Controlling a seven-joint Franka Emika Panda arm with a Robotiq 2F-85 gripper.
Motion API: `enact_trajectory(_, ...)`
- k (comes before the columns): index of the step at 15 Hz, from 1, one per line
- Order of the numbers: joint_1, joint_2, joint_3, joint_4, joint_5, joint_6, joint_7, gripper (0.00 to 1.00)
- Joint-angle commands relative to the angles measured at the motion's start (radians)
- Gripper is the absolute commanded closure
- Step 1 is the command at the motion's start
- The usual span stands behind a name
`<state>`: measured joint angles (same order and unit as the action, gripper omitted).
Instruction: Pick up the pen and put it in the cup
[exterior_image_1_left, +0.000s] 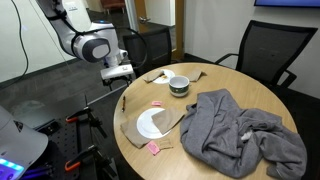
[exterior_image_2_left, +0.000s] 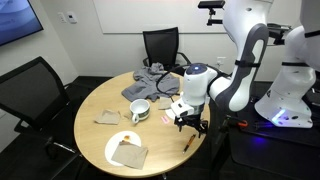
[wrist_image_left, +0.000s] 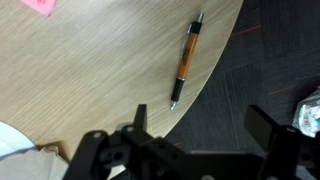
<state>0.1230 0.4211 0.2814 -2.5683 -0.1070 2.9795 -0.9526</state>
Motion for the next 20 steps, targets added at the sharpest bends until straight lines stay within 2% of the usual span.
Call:
enact_trajectory(1,-0.028,0.006,0.018,0.003,-0.046,-0.003,0.034,0.0)
enact_trajectory(4,-0.028,0.007,0.016,0.004,-0.047,-0.003,0.034,0.0)
enact_trajectory(11,0.079,-0.006,-0.092,-0.001,-0.18,0.016,0.188,0.0)
enact_trajectory(16,0.094,0.016,-0.106,0.005,-0.241,0.034,0.272,0.0)
enact_trajectory(20,0.072,0.057,-0.091,0.021,-0.259,0.055,0.286,0.0)
